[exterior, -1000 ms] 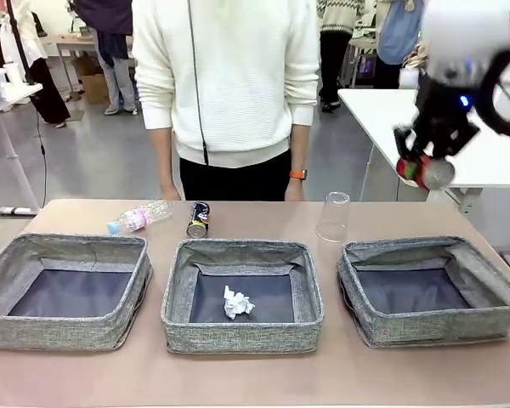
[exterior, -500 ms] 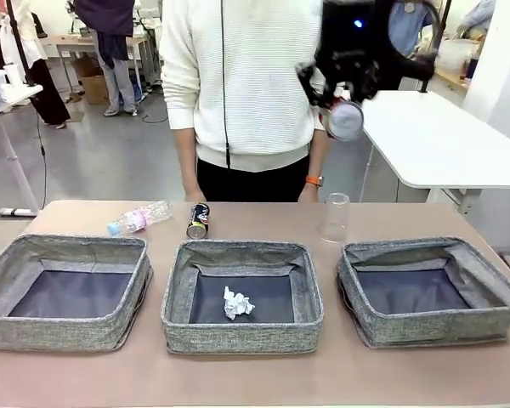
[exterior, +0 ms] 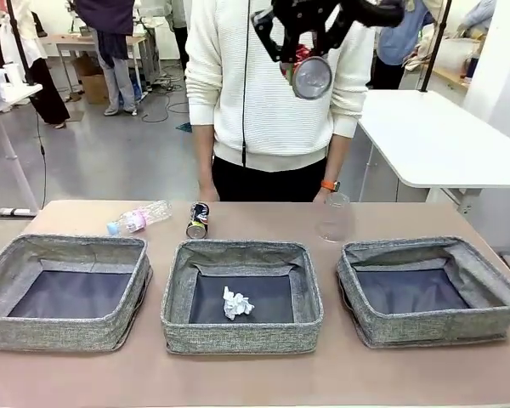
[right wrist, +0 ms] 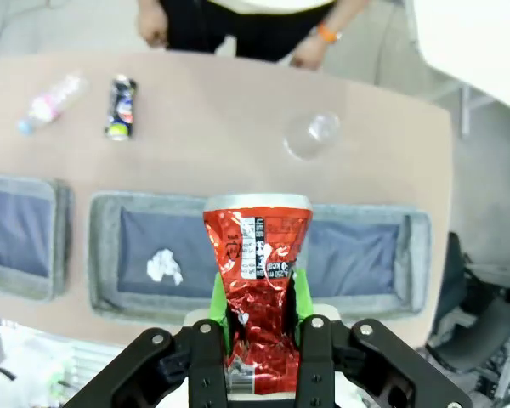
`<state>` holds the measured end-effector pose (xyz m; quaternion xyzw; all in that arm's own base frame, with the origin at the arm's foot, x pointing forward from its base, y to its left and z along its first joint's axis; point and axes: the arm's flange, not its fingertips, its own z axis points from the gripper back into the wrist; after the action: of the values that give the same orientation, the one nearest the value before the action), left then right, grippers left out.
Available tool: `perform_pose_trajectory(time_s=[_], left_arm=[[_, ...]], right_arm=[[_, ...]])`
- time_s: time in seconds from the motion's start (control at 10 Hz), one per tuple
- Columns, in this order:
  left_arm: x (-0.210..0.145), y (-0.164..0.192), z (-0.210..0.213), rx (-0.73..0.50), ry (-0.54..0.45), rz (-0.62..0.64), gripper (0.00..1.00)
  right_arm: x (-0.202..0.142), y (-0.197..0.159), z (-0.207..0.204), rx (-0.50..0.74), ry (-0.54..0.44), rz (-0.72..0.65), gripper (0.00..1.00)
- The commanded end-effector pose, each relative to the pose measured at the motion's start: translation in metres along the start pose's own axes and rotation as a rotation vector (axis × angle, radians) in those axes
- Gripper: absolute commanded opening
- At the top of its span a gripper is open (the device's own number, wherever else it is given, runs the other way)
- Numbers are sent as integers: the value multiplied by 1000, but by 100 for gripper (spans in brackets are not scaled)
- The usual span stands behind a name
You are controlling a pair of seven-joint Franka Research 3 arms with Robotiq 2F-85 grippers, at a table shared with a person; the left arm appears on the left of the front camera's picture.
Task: Sort the waste into the appropriate baskets.
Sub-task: Pick up the waste item pointed out by the person.
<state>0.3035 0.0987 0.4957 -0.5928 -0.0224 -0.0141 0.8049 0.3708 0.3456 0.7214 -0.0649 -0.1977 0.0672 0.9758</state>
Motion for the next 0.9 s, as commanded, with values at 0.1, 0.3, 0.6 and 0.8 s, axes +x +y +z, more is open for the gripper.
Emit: perform_pose_trajectory(time_s=[0.1, 0.3, 0.6, 0.8], left_arm=[[-3, -1, 1, 2, 10, -16, 100], [-3, -1, 1, 2, 10, -16, 100], [-3, -1, 1, 2, 10, -16, 100], [-3, -1, 1, 2, 10, -16, 100]], right_arm=[[4, -6, 9, 143, 36, -1, 32], [6, -11, 12, 243, 81, 9, 32], [9, -4, 13, 225, 83, -7, 32], [9, -4, 13, 225, 83, -7, 32]])
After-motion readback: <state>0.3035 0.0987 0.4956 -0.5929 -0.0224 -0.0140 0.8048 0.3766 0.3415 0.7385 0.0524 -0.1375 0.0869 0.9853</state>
